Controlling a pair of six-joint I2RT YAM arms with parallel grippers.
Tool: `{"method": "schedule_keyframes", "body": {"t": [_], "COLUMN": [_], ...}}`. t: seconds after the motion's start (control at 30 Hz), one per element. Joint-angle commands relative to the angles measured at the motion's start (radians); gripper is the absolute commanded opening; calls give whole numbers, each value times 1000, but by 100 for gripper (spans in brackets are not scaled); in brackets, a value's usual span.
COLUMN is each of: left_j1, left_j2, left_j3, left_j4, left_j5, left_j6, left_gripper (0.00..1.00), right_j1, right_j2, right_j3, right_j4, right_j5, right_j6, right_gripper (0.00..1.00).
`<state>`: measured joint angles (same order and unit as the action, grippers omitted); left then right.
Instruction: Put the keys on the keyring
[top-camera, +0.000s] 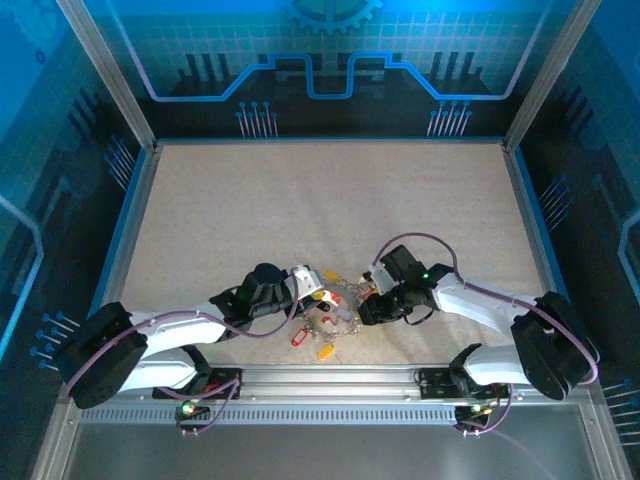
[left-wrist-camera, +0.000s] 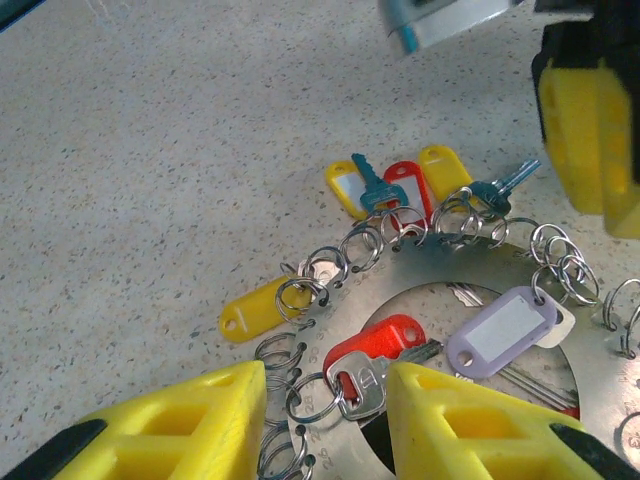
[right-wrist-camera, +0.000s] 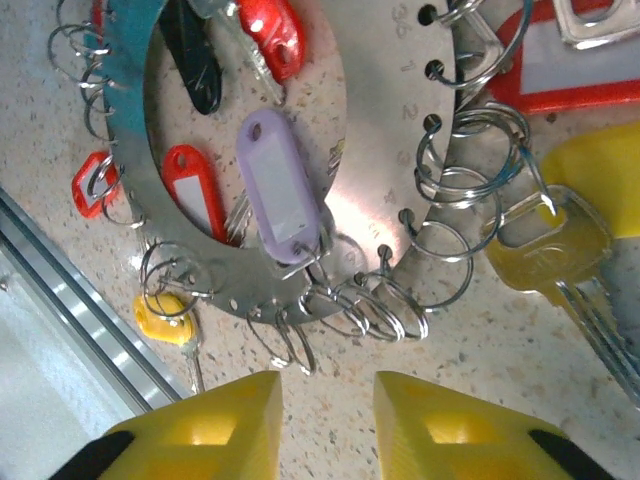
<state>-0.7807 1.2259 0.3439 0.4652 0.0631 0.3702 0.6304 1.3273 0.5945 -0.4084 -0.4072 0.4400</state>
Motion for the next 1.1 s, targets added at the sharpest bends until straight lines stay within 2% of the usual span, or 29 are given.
{"method": "schedule_keyframes", "body": {"t": [0.0, 0.23, 0.43, 0.9, 1.0, 1.07], "left_j1": [6, 5, 6, 6, 6, 6], "left_j2": [-1, -6, -3, -3, -3, -5], "left_j3": [-15, -36, -41, -56, -63, -64], "left_j4": [56, 90, 96, 121, 136, 141], "left_j5": [50, 61, 67, 76, 74, 62], "left_j6": [36, 50, 54, 64, 64, 56], "left_gripper": [38, 39, 39, 38, 39, 38], "right_j1": [14, 25, 28, 28, 39, 69], "right_j2": [42, 92, 107, 126, 119, 118], "right_j3": [-10, -12, -15, -27, -23, -5], "right_j4": [49, 80, 104, 142, 126, 92], "right_j5": [-33, -19, -19, -36, -4, 76], "right_j6": [-20, -31, -31, -44, -68, -83], "right_gripper": [28, 24, 30, 28, 26, 24]}}
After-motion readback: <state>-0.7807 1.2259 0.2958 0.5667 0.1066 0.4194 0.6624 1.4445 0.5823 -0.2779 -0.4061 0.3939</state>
